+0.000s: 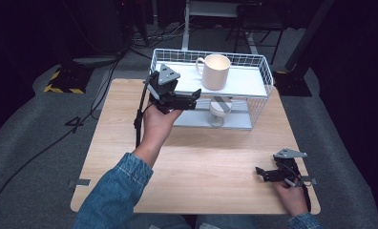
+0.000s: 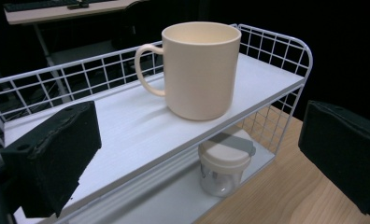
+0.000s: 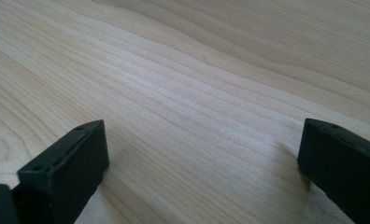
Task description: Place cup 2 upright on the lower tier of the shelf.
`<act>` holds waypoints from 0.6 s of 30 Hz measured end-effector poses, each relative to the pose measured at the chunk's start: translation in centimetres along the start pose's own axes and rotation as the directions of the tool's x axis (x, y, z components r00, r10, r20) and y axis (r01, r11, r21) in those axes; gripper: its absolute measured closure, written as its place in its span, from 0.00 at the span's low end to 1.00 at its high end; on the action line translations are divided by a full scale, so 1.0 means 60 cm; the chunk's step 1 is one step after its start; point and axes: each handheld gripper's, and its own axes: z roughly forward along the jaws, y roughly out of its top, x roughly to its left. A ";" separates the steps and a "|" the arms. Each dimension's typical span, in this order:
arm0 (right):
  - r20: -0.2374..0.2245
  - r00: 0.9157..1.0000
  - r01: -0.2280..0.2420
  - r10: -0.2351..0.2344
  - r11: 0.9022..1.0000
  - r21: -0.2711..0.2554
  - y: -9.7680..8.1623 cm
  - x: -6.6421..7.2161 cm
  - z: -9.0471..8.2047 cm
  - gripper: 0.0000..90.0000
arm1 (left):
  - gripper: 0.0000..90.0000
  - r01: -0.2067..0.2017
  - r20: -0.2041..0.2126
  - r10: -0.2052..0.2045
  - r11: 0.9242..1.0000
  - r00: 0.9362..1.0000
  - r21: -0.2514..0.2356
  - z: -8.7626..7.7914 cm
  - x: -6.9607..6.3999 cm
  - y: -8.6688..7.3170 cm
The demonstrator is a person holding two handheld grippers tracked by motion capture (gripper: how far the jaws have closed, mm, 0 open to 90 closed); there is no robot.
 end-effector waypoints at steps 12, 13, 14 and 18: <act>0.001 1.000 0.001 -0.001 1.000 0.000 0.000 0.000 0.000 0.02 | 0.00 0.001 -0.008 -0.001 1.000 1.000 0.019 -0.049 0.028 -0.036; 0.001 1.000 0.001 -0.001 1.000 0.000 0.000 0.000 0.000 0.02 | 0.00 -0.006 -0.009 0.006 1.000 1.000 0.025 -0.053 0.029 -0.040; 0.001 1.000 0.001 -0.001 1.000 0.000 0.000 0.000 0.000 0.02 | 0.00 -0.010 -0.012 0.011 0.999 1.000 0.030 -0.056 0.030 -0.044; 0.002 1.000 0.000 0.000 1.000 0.000 0.000 0.000 0.000 0.02 | 0.00 -0.018 -0.014 0.019 0.999 1.000 0.040 -0.070 0.031 -0.062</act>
